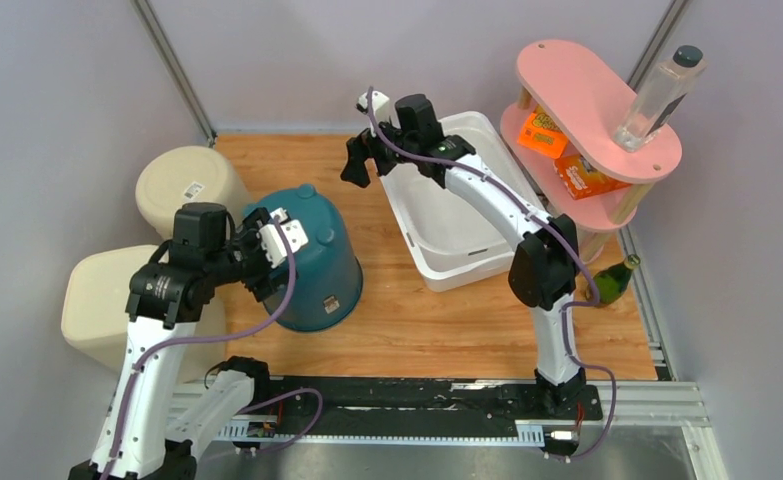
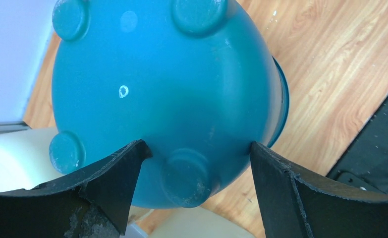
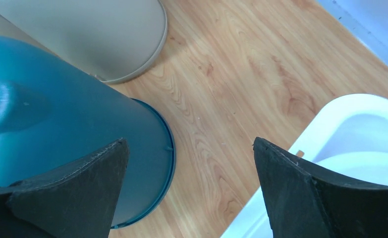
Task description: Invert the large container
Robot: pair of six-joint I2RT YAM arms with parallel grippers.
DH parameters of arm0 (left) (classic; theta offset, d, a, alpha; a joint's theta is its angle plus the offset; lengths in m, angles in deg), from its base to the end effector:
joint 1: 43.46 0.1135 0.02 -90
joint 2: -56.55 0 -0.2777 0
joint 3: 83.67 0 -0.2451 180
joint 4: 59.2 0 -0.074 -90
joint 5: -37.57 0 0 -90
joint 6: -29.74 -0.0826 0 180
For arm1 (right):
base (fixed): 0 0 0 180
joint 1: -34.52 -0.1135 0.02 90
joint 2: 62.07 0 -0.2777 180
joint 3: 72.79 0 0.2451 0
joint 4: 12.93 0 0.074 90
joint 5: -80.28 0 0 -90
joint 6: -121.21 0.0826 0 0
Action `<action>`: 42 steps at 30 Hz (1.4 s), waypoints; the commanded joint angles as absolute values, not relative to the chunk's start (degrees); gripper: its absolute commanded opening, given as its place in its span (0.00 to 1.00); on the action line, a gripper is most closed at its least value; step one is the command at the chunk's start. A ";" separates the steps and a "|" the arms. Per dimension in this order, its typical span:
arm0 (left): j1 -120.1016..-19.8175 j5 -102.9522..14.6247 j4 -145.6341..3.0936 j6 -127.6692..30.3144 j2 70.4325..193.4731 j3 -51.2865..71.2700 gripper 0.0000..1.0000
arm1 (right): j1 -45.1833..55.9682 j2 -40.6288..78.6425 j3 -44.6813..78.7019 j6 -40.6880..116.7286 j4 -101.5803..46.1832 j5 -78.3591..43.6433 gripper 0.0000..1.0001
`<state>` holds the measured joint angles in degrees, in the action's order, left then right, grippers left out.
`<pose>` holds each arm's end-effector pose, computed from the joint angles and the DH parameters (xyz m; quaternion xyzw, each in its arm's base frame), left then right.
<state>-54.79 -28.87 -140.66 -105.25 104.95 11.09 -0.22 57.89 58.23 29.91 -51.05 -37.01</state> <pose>0.1292 -0.0596 0.3630 0.4957 0.7591 -0.0710 0.4160 0.4144 0.3334 0.3341 -0.3735 0.7501 0.3387 0.4280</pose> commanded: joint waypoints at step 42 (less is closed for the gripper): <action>-51.12 -73.26 -112.39 -82.07 172.97 -45.21 0.88 | 11.04 22.31 28.85 0.52 -70.80 -29.91 0.98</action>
